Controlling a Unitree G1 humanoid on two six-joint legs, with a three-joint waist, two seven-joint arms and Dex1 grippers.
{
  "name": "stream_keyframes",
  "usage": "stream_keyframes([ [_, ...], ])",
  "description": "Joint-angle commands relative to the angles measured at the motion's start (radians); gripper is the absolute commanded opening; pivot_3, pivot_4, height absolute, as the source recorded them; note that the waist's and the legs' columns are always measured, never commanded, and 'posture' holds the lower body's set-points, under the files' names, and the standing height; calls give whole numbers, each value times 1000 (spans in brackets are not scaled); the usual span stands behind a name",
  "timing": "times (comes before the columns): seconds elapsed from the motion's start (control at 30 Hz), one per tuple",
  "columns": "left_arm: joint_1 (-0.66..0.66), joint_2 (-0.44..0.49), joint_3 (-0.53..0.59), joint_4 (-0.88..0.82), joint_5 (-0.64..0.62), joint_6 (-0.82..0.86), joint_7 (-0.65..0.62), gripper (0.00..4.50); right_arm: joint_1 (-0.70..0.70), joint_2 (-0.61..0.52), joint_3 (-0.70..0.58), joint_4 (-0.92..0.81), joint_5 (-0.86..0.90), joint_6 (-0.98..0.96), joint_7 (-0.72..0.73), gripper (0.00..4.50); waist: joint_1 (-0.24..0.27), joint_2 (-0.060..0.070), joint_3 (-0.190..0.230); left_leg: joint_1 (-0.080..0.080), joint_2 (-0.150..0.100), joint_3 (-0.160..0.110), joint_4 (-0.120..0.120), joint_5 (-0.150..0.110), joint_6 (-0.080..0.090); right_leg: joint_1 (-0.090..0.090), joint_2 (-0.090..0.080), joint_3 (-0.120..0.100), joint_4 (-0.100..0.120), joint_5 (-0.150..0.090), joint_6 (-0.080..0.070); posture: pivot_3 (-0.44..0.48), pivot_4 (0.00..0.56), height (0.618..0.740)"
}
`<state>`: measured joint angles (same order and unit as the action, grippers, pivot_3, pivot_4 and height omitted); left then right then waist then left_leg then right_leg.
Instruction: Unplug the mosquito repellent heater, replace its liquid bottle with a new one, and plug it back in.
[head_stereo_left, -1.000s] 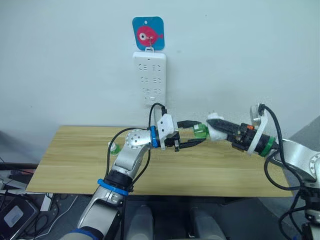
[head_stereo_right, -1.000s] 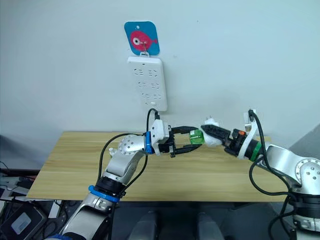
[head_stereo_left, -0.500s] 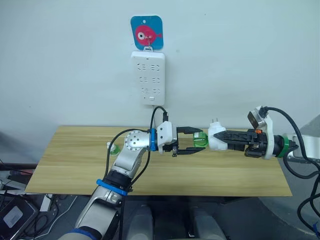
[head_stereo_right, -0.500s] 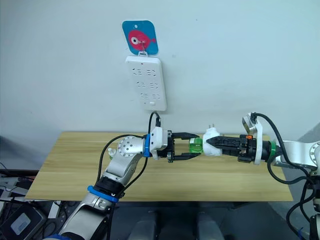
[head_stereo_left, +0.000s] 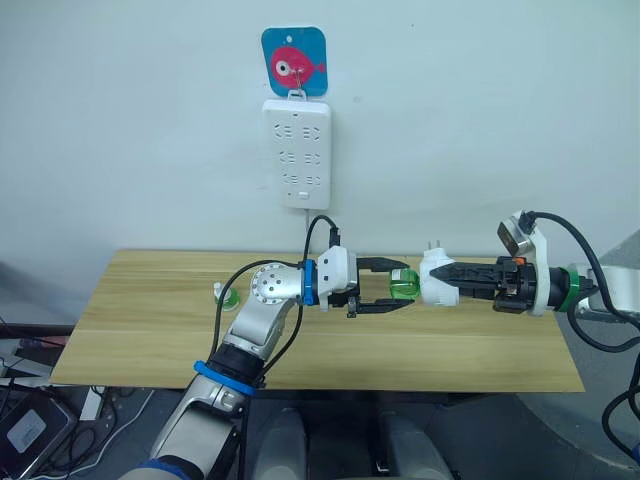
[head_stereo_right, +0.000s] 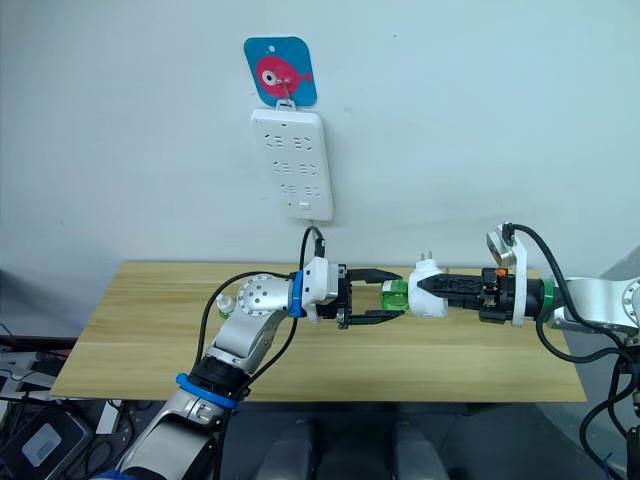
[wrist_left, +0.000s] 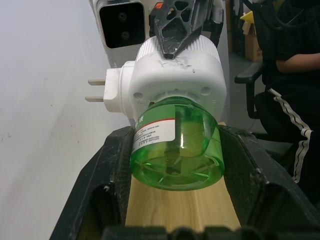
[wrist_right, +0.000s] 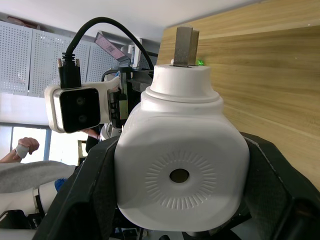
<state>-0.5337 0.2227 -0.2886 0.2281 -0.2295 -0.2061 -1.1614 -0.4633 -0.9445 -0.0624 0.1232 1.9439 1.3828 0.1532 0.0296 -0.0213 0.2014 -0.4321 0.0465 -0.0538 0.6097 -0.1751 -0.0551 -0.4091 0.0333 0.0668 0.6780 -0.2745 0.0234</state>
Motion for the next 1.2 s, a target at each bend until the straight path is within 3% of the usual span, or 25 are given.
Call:
stream_keyframes([
  [0.03, -13, -7, -1, -29, -11, 22, 8, 2293, -10, -21, -11, -54, 28, 0, 27, 2976, 0, 0, 1, 0, 0, 0, 0, 0, 0, 0, 0, 0, 0, 0, 0, 200, 195, 740],
  [0.1, -8, -5, 10, -65, -64, 158, 16, 2293, -14, -30, -9, -74, 15, -2, 32, 2976, 0, 0, 2, 0, 0, 0, 0, 0, 0, 0, 0, 0, 0, 0, 0, 199, 196, 740],
  [0.23, -47, 43, 104, -178, -481, 993, 86, 2293, -23, -46, -12, -142, -70, 23, 107, 2976, -5, 0, 6, 0, 0, -1, 0, 0, 0, -1, 0, -1, 1, 0, 0, 200, 191, 740],
  [0.37, -128, 44, 232, -38, -693, 1472, 154, 2293, -34, -55, -4, -168, -138, 42, 192, 2976, -6, 0, 11, -1, 1, -4, 1, 0, 0, -1, 1, -4, 1, 0, 1, 199, 191, 740],
  [0.43, -166, 37, 284, 69, -741, 1593, 152, 2293, -42, -55, 3, -172, -168, 45, 222, 2976, -6, -1, 11, -1, 0, -4, 1, 0, 0, -1, 1, -4, 1, 0, 1, 197, 191, 740],
  [0.57, -172, 39, 266, 71, -739, 1622, 145, 2293, -51, -52, 6, -165, -184, 44, 252, 2976, -5, -1, 11, -1, 0, -3, 0, 0, 0, -1, 1, -4, 0, -1, 1, 190, 188, 740],
  [0.6, -172, 27, 284, 80, -742, 1610, 152, 3025, -51, -50, 5, -160, -181, 41, 252, 2976, -4, -1, 11, -1, 0, -3, 0, 0, 0, -1, 1, -4, 0, -1, 1, 190, 185, 740],
  [0.63, -178, 14, 309, 103, -747, 1610, 171, 3275, -52, -49, 3, -157, -180, 38, 250, 2976, -4, -1, 11, -1, 0, -3, 0, 0, 0, -1, 0, -4, 0, -1, 2, 190, 185, 740],
  [0.77, -196, 11, 379, 161, -724, 1558, 214, 4476, -42, -48, -11, -158, -175, 36, 248, 2976, -4, -1, 11, -1, 0, -3, 0, 0, 0, -1, 0, -4, 1, -1, 1, 184, 176, 740],
  [0.93, -160, 107, 332, 10, -610, 1302, 111, 4476, -11, -58, -41, -123, -172, 23, 240, 2976, -5, -1, 11, -1, 0, -2, 0, 0, 0, -1, 0, -3, 1, -1, 1, 183, 172, 740],
  [1.0, -90, 174, 229, -164, -472, 1033, -7, 4476, -12, -60, -59, -63, -163, 17, 232, 2976, -4, -1, 11, -1, 0, -1, 0, 0, 0, -2, 0, -2, 1, -1, 1, 192, 168, 740],
  [1.07, -12, 213, 137, -260, -257, 594, -95, 4476, -34, -60, -76, 22, -147, 13, 218, 2976, 2, -1, 11, -1, 0, 0, -1, 0, -1, -2, -1, -1, 0, 0, -1, 199, 167, 740],
  [1.13, 26, 200, 110, -225, -114, 229, -109, 4476, -57, -52, -85, 73, -153, 15, 207, 2976, 11, -1, 11, -1, -1, 3, -1, 0, -1, -1, -2, 1, -1, 2, -3, 207, 167, 740],
  [1.2, 38, 151, 121, -99, 41, -237, -27, 4476, -86, -42, -92, 121, -174, 23, 202, 2976, 25, -1, 11, 0, -1, 5, 0, 0, -1, -2, -3, 3, -1, 2, -3, 211, 164, 740],
])
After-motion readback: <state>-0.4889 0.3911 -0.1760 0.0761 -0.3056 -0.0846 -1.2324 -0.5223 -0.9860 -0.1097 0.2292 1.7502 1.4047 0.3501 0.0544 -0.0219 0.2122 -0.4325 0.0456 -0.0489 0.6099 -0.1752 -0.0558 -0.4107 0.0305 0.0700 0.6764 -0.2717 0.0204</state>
